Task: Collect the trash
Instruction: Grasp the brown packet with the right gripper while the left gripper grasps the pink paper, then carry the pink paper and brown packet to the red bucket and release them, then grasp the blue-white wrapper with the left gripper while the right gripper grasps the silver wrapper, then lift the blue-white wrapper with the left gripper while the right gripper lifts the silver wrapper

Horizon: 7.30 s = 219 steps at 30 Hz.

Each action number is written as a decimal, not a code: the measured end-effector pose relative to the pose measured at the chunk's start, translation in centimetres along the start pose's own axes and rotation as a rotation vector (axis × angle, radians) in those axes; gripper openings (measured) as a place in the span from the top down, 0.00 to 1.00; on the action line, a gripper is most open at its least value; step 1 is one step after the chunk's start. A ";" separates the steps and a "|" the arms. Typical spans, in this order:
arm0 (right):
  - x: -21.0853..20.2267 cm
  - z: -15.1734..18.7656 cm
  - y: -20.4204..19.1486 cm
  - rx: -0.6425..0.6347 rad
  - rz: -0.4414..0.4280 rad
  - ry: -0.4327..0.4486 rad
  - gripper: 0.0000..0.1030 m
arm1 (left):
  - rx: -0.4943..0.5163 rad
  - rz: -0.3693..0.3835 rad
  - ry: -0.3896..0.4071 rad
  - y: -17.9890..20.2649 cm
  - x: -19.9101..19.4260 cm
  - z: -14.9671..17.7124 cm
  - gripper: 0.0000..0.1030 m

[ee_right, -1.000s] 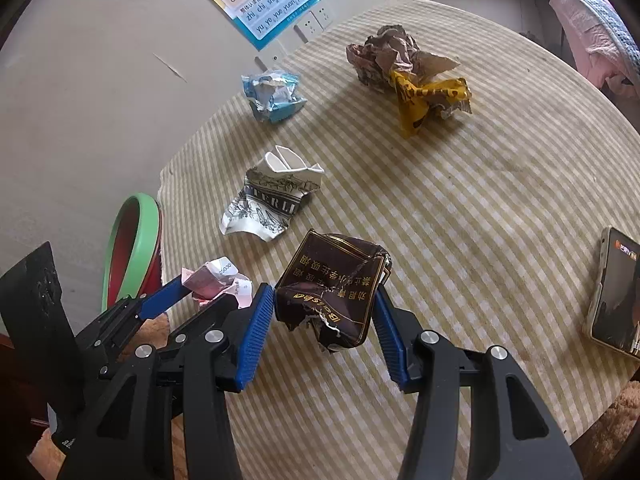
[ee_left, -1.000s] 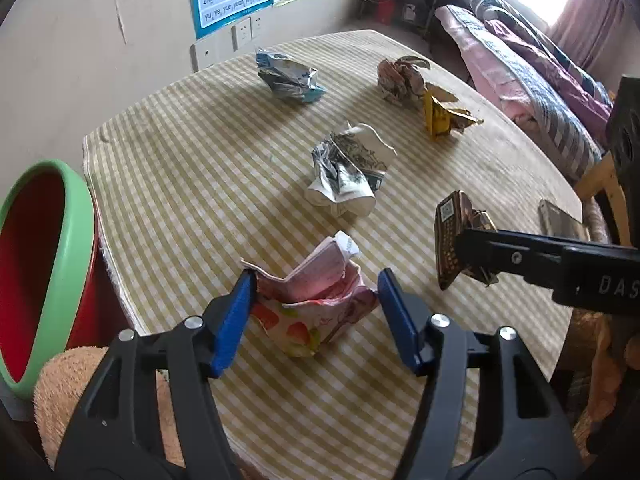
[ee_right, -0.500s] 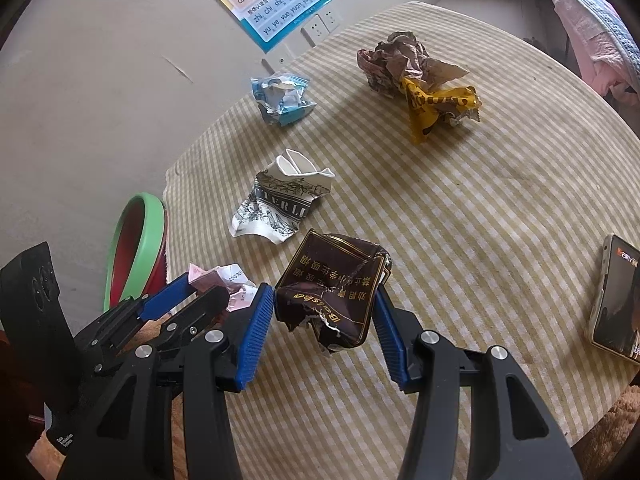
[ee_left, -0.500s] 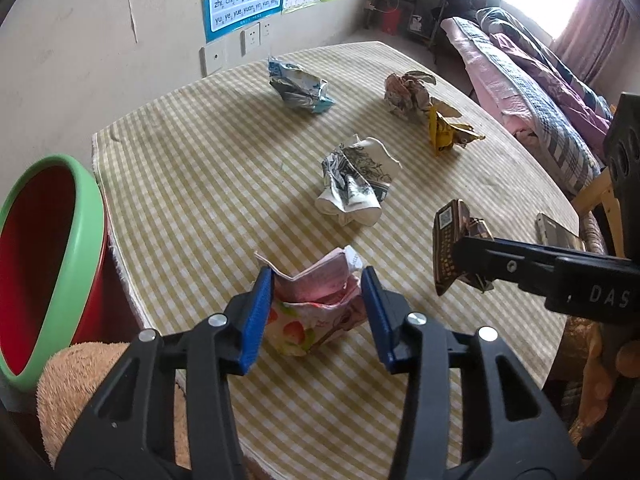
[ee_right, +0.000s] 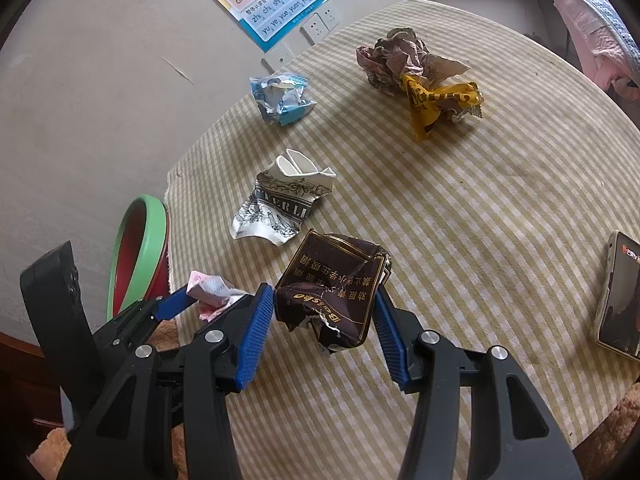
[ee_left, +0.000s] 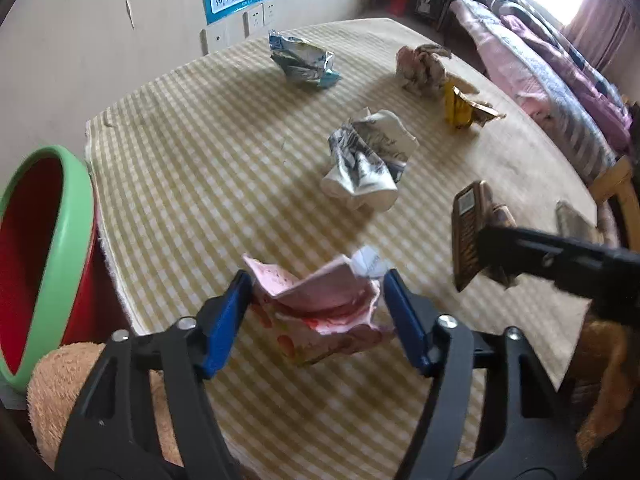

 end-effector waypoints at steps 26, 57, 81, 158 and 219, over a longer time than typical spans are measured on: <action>0.0 0.7 -5.2 -0.129 -0.004 0.048 0.52 | -0.265 -0.096 0.249 -11.6 -11.1 1.7 0.41; 5.8 -4.9 -25.3 -0.474 -0.101 0.032 0.36 | -0.625 -0.171 0.247 -25.8 -10.2 6.6 0.24; 2.4 -5.0 -3.7 -0.069 0.069 0.023 0.59 | -0.326 -0.099 0.249 -13.1 -10.3 -0.3 0.22; -2.5 -0.1 -3.3 -0.132 0.019 0.077 0.59 | -0.224 -0.089 0.104 -6.3 -7.5 -0.8 0.71; -0.2 2.0 -6.3 -0.324 0.169 0.026 0.68 | -0.259 0.014 0.107 -8.1 -7.6 0.5 0.71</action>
Point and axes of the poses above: each gripper's, at about its wrist camera, not at the fingertips, and x roughly the way its jaws point, y to its right, z to its underside, the point moved 6 cm from there along x, roughly the way its jaws point, and after that the axes turned 15 degrees about -y, right-handed, at the moved point
